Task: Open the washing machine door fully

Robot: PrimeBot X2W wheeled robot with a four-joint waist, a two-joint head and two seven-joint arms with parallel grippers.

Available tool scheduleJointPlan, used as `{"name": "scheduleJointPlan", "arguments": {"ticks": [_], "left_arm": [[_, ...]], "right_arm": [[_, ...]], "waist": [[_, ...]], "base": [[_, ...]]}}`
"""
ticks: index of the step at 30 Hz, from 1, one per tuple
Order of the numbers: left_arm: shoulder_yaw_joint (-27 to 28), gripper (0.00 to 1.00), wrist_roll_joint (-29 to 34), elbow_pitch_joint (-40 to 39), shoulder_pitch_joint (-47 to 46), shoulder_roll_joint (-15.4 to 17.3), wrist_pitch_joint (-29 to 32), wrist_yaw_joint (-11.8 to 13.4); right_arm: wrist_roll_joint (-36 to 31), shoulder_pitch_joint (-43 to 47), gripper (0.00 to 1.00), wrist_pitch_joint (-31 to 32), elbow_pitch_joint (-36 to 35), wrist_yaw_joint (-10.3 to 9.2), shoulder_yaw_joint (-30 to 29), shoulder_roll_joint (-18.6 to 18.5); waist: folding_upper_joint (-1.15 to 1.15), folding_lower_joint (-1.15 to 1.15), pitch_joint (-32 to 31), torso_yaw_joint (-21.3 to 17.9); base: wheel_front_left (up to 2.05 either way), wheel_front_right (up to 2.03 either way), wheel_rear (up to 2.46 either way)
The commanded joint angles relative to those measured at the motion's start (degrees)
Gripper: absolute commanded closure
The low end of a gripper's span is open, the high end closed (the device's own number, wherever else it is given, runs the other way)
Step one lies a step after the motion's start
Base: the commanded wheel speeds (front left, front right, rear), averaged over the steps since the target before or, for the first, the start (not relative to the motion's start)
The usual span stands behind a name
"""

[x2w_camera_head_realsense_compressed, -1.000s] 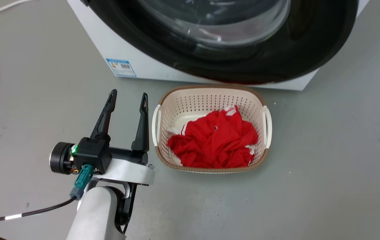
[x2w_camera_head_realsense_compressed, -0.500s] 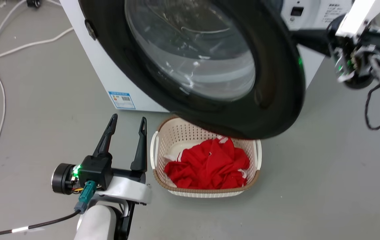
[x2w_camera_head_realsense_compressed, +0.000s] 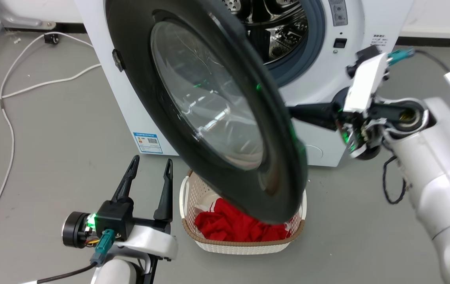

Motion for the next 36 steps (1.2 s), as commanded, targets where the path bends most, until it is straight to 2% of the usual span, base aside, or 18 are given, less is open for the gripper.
{"name": "scheduleJointPlan", "arguments": {"ticks": [1,13,21,24,29,36], "left_arm": [[0.12,0.0,0.28,0.12,0.64,-0.03,-0.15,-0.02],[-0.05,0.0,0.04,0.5,2.27,-0.04,-0.15,0.34],[-0.29,0.0,-0.41,0.06,2.48,-0.04,-0.15,0.66],[-0.08,0.0,-0.4,-0.12,2.61,-0.04,-0.15,0.82],[0.37,0.0,-0.69,-0.43,2.88,-0.03,-0.15,1.25],[1.25,0.0,-0.45,-0.05,3.89,-0.02,-0.15,1.15]], "right_arm": [[0.7,1.86,1.0,0.67,-1.47,0.0,0.23,1.24],[2.5,11.26,1.0,3.47,-12.54,0.0,2.81,5.17],[2.9,14.27,1.0,1.19,-16.08,0.0,3.65,6.11],[2.68,15.48,1.0,-3.9,-17.2,0.0,1.51,5.81],[3.64,19.72,1.0,-16.64,-19.14,0.0,-5.35,5.25],[5.2,30.53,1.0,-29.34,-24.48,0.0,-13.79,3.55]], "waist": [[0.0,0.01,-0.42,0.15],[0.0,0.01,-2.49,0.12],[0.0,0.01,-2.13,-0.33],[0.0,0.01,-1.99,-0.72],[0.0,0.01,-1.96,-1.58],[0.0,0.01,-3.02,-3.12]], "base": [[0.0,0.0,0.0],[0.0,0.0,0.0],[0.0,0.0,0.0],[0.0,0.0,0.0],[0.0,0.0,0.0],[0.0,0.0,0.0]]}}
